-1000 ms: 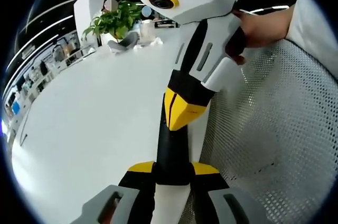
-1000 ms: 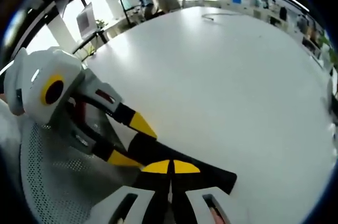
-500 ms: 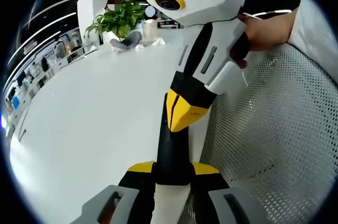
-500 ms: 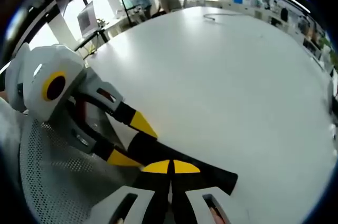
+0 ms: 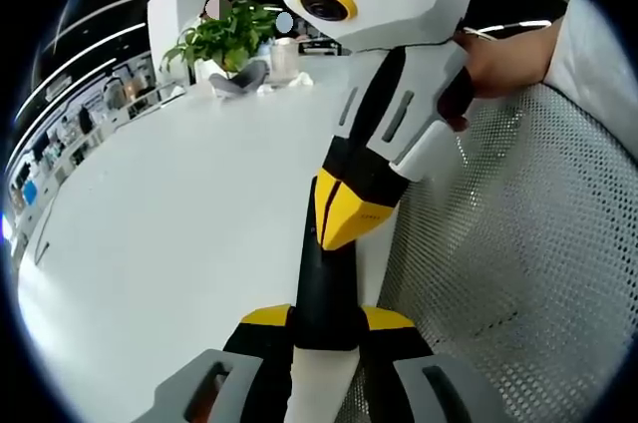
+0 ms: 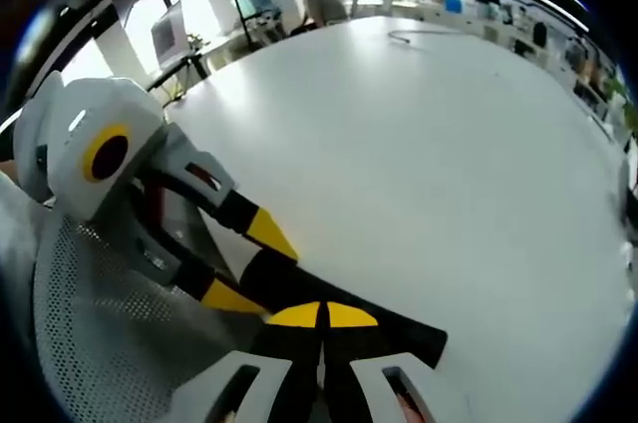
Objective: Press the specified remote control buttons in sequence, fully releasing each button before pressing the next.
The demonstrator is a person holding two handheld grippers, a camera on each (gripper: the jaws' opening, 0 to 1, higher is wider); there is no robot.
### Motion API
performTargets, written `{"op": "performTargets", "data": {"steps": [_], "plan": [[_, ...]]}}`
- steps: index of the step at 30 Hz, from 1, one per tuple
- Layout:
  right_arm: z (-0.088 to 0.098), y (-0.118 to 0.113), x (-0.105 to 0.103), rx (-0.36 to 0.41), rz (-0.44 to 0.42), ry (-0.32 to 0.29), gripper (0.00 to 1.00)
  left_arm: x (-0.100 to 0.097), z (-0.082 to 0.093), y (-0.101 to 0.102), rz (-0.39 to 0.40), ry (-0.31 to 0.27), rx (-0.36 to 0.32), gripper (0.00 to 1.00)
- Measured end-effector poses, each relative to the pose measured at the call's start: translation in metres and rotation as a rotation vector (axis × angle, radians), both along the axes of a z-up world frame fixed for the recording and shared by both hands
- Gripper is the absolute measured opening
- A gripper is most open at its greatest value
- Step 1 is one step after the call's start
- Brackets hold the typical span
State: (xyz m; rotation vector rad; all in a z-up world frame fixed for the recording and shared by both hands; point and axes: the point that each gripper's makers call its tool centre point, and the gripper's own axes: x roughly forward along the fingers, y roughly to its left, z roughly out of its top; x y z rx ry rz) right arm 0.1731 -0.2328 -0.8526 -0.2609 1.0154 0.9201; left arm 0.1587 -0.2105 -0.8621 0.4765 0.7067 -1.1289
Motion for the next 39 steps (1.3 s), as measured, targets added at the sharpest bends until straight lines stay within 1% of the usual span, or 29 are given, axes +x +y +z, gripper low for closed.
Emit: {"op": "performTargets", "data": {"steps": [6, 30, 39], "plan": [[0.0000, 0.0004, 0.0000, -0.005, 0.008, -0.011, 0.00, 0.0003, -0.0003, 0.0002, 0.003, 0.000, -0.002, 0.25], [0.0000, 0.0001, 0.0000, -0.001, -0.002, -0.009, 0.00, 0.0003, -0.0004, -0.0002, 0.002, -0.002, -0.004, 0.25], [-0.0002, -0.0001, 0.0004, 0.003, -0.009, 0.001, 0.00, 0.0002, -0.0002, -0.0002, 0.001, -0.003, -0.004, 0.25]]}}
